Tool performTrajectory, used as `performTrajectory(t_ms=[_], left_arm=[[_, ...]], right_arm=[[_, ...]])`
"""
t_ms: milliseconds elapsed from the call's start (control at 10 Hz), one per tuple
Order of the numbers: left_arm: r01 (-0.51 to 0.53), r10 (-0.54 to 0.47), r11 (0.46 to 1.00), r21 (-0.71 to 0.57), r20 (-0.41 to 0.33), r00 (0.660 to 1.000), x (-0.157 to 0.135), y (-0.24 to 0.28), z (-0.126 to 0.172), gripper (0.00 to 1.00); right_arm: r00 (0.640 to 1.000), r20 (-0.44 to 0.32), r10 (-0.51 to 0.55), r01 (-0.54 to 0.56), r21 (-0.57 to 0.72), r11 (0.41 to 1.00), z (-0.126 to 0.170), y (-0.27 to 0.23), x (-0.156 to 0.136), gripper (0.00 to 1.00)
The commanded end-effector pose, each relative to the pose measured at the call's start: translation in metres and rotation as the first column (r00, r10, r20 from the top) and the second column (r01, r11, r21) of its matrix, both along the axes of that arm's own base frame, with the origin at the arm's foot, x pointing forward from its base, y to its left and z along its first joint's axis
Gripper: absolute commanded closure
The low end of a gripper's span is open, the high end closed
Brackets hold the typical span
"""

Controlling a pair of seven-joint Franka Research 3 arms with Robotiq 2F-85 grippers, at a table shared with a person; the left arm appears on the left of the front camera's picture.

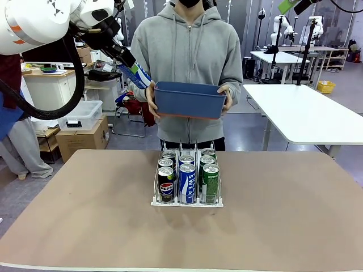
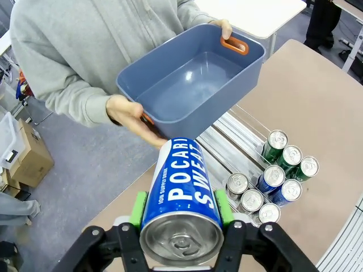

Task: Fill the beverage cans into the dispenser.
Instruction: Place the picked Ionic drink in the line of the Automatic Can Dispenser with the same cans.

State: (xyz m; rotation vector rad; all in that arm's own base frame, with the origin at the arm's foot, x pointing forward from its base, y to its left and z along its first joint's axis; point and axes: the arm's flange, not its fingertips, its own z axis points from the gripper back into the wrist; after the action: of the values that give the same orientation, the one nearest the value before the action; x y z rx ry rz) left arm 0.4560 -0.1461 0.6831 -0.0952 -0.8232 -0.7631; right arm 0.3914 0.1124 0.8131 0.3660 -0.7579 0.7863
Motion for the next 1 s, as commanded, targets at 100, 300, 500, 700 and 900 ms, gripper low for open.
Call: performTrajectory(t_ms=[100, 300, 500, 700, 900], left_arm=[[-0.014, 0.015, 1.0, 0.027, -0.052, 0.999, -0.003, 0.001, -0.01, 0.43], [-0.061, 0.071, 0.995, 0.081, -0.138, 0.988, -0.032, -0.006, -0.015, 0.43], [-0.046, 0.069, 0.988, 0.145, -0.161, 0.984, -0.063, -0.016, -0.015, 0.43], [0.001, 0.056, 0.97, 0.243, -0.231, 0.971, -0.099, -0.033, -0.023, 0.43], [0.05, 0.034, 0.957, 0.287, -0.278, 0.96, -0.117, -0.039, -0.028, 0.43]], right_arm=[[1.0, -0.002, -0.001, 0.001, 0.001, 1.0, -0.001, -0.001, -0.001, 0.0], [1.0, -0.002, -0.001, 0.001, 0.001, 1.0, -0.001, -0.001, -0.001, 0.0], [1.0, -0.002, -0.001, 0.001, 0.001, 1.0, -0.001, -0.001, -0.001, 0.0], [1.0, -0.002, -0.001, 0.001, 0.001, 1.0, -0.001, -0.001, -0.001, 0.0], [1.0, -0.002, -0.001, 0.001, 0.001, 1.0, -0.001, -0.001, -0.001, 0.0]])
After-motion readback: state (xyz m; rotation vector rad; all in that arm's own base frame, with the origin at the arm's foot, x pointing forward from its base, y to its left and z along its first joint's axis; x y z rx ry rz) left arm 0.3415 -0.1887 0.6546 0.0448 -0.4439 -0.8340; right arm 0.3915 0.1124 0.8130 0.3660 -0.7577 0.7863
